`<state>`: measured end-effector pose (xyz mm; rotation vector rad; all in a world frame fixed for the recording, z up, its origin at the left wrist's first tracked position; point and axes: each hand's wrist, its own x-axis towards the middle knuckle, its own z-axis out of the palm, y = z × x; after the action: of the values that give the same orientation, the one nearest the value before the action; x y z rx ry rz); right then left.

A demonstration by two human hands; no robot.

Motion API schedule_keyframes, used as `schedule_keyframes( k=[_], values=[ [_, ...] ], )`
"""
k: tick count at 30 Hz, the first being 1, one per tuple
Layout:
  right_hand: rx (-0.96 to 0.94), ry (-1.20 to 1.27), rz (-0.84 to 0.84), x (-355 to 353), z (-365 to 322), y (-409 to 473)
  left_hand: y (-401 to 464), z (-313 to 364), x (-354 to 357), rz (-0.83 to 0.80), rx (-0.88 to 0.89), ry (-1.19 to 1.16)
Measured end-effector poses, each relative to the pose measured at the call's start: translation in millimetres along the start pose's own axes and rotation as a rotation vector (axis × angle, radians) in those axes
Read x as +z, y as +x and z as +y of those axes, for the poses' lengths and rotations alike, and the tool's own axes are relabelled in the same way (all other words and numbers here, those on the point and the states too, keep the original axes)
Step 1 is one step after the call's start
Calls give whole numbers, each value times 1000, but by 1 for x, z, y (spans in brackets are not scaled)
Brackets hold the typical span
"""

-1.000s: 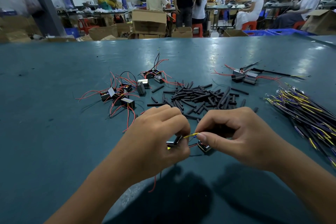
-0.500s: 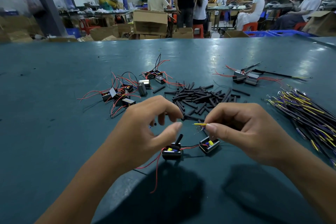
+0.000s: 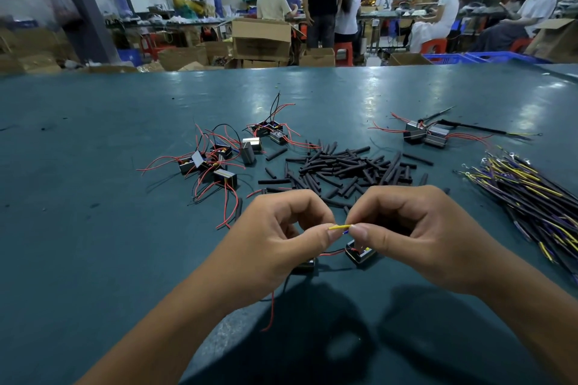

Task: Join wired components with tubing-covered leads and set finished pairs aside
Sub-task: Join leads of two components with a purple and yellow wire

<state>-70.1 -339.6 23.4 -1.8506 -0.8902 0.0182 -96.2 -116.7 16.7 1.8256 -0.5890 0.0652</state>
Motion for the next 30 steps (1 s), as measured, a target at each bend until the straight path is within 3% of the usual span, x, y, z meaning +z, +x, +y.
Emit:
schedule_keyframes(
  k=[2, 6, 9, 19, 26, 30],
  values=[
    [1, 5, -10, 0, 0, 0, 0, 1, -1, -15, 49, 99],
    [-2, 15, -18, -3, 0, 0, 1, 6, -2, 30, 326, 546],
    [-3, 23, -18, -2, 0, -1, 1, 7, -2, 23, 452, 674],
    [-6, -32, -13, -5, 0, -2, 2, 9, -4, -1, 442, 635],
    [-89, -160, -21, -5, 0, -1, -1, 4, -3, -13, 158, 344],
    [-105, -228, -34, -6, 0, 0, 1, 3, -2, -20, 92, 271]
  ],
)
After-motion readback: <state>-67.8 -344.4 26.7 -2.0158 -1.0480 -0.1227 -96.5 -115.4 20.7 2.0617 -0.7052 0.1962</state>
